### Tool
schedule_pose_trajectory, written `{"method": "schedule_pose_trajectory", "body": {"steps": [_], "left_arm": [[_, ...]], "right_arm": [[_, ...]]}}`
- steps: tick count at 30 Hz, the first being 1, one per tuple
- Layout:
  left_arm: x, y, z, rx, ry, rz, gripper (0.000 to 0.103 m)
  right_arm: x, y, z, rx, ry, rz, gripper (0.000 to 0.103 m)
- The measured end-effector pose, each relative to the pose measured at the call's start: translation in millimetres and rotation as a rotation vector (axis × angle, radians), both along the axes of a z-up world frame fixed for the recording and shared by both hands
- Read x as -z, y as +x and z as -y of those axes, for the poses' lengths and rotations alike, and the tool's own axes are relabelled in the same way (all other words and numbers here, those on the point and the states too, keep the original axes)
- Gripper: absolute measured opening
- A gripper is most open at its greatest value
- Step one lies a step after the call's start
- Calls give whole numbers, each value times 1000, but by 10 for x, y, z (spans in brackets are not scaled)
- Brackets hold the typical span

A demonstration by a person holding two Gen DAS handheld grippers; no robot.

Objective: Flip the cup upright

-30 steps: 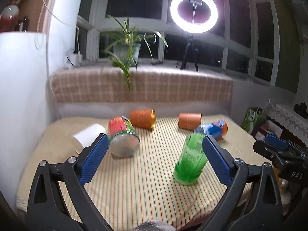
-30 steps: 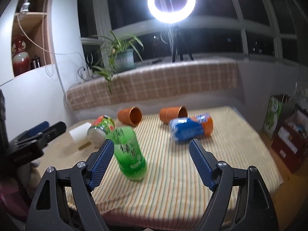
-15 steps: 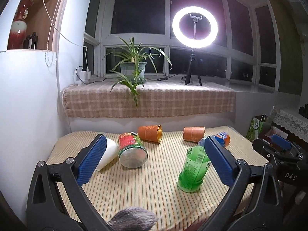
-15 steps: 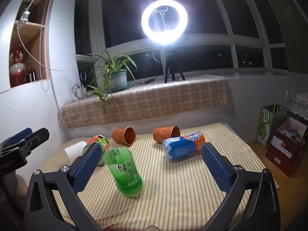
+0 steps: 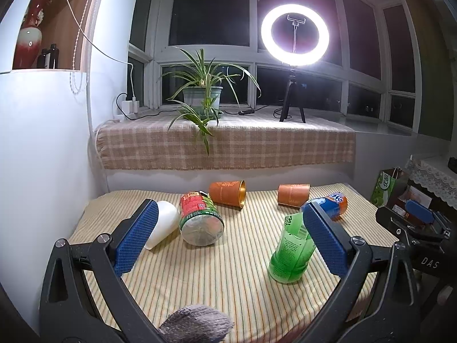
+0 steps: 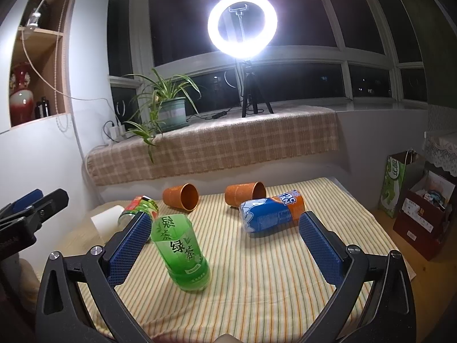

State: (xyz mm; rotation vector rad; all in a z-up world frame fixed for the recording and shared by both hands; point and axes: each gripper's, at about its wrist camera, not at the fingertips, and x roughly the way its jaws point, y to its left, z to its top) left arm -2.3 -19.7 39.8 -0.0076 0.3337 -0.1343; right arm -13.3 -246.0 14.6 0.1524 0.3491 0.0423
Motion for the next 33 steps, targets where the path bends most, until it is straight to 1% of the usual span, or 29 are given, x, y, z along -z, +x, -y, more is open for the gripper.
{"method": "schedule_pose_trajectory", "body": {"steps": [17,33], "left_arm": [[-16,22,-100,-17,-12,5,103],[-21,26,-105,-19,-10,6,103]], "right_arm": [[44,42,-69,-14,4,-31,103],[84,81,-74,-22,9,-52,103]]}}
